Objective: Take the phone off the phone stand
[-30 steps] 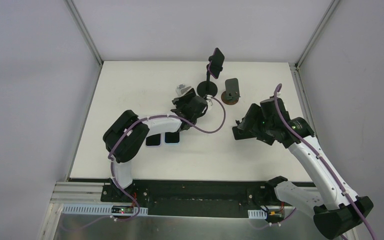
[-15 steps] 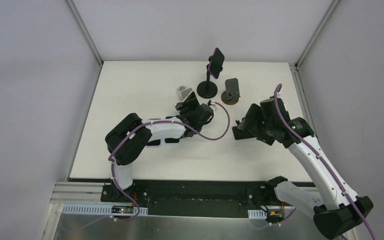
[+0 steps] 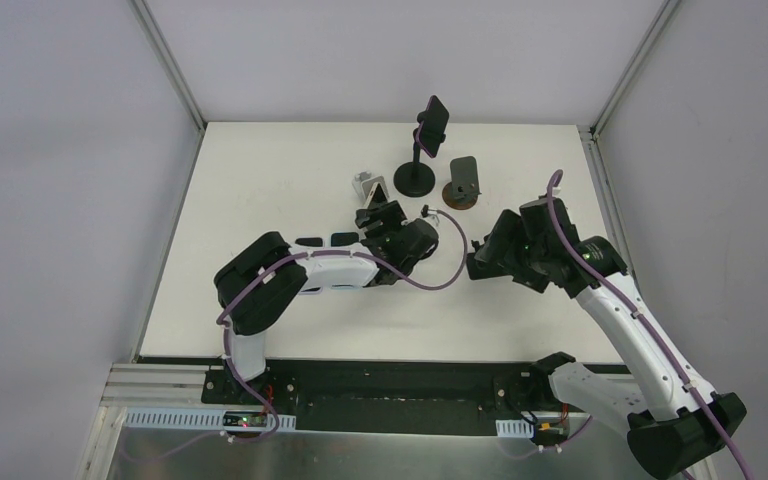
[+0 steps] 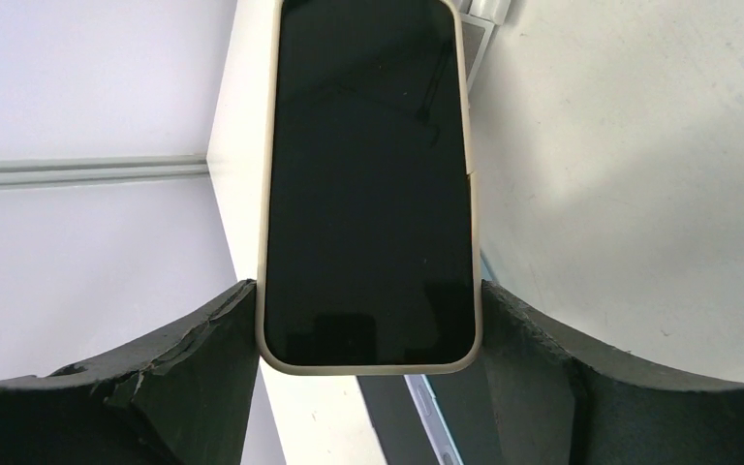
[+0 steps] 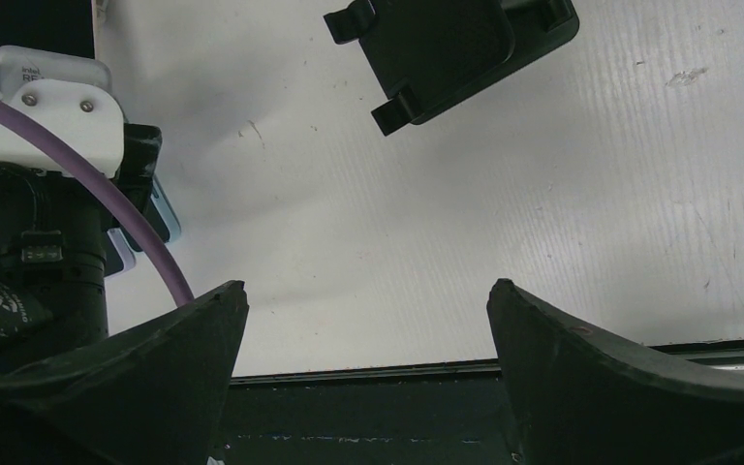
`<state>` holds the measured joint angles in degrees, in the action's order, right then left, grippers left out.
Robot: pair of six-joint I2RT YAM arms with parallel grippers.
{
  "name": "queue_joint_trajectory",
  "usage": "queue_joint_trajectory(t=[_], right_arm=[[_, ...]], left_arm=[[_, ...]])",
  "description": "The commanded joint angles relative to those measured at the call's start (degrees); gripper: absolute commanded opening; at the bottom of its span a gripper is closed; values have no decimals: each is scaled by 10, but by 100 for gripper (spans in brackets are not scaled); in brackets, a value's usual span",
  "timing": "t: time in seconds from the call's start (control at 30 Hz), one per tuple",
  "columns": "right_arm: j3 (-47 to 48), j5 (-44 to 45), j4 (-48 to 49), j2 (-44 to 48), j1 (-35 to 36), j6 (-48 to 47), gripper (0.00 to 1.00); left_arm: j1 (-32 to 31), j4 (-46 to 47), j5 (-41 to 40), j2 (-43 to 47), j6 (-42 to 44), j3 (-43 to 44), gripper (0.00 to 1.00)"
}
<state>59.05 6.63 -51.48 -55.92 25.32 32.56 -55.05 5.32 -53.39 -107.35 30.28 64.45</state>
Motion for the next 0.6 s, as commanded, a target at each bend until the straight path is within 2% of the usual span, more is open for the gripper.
queue_joint_trajectory(t=[0.0, 0.57], right_arm=[[-5, -4, 3, 11, -3, 8, 98], [-8, -5, 1, 12, -3, 9, 98]], left_arm=[[-27, 27, -78, 16, -34, 2, 0], [-105, 5, -119, 17, -140, -34, 0]])
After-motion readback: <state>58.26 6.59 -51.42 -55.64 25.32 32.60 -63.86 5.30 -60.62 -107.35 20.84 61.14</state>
